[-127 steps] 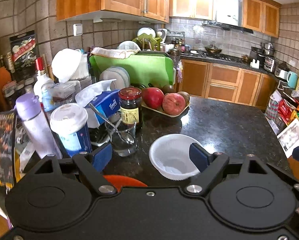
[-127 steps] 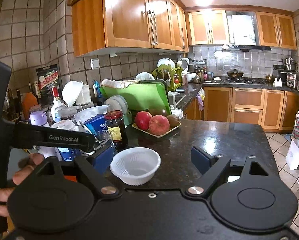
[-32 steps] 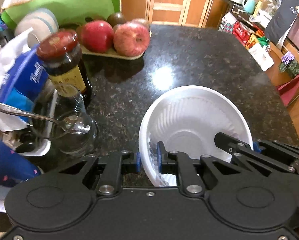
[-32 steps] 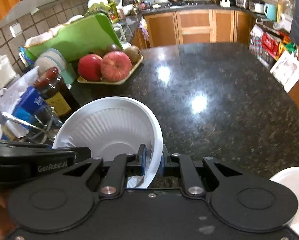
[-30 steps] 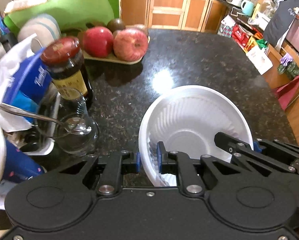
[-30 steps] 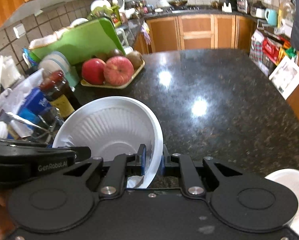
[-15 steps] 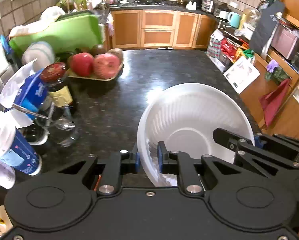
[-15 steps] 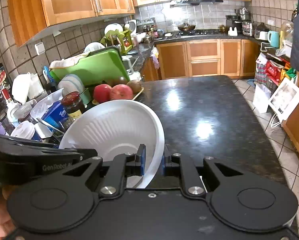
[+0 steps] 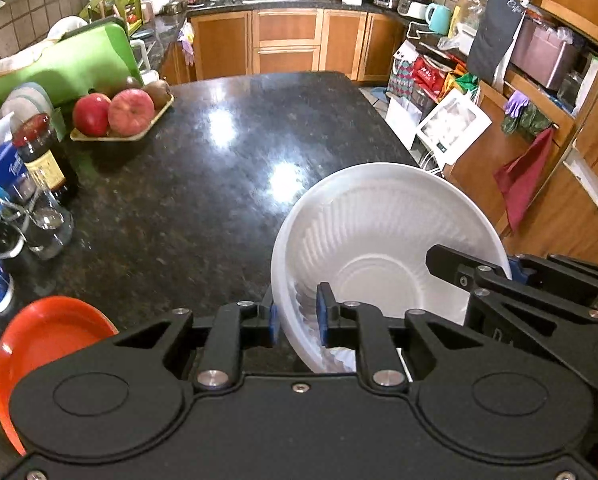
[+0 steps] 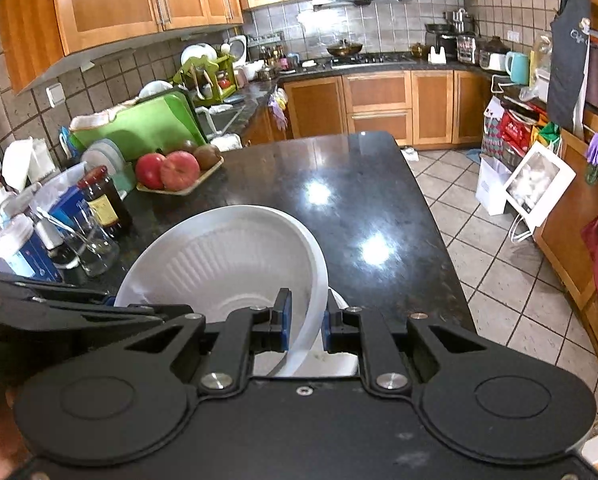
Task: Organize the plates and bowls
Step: 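Lift the white bowl with the left gripper and carry it toward the orange plate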
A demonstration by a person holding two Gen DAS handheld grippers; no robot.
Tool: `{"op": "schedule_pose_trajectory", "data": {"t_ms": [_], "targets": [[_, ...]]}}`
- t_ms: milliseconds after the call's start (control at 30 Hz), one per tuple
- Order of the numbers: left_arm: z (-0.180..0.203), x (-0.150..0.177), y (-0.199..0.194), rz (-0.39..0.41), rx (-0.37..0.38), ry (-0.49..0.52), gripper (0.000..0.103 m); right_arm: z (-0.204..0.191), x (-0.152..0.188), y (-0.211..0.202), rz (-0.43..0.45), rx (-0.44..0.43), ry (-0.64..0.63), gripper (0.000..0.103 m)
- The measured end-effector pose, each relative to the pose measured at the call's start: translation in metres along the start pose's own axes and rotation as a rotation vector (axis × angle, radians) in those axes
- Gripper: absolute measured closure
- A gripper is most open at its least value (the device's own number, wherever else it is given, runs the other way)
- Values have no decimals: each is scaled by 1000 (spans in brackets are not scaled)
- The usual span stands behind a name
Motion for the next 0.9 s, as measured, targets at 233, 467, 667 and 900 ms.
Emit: {"op": "schedule_pose_trajectory", "data": {"t_ms": [233,467,667,900], "targets": [[7,11,14,-25,-39,-42,79,6,6,25,-46,-47,-5,86],[7,15,19,-32,-60,-73,78,7,9,34,-61,-77,-18,86],[11,15,21,-22,-66,-59,77,7,8,38,-60,-80,-17,85],[8,13,24,-26,-47,-49,69,11,10,33,-37,-12,-36,70]]}}
Point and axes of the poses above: each gripper's, at about its wrist camera, not at the fingertips, and y roughly the way its jaws point, z to its right, x to its underside, the point moved 4 cm from there along y, roughly the way its jaws point, and after that the axes turned 13 degrees about -y, right-handed, at the moved point
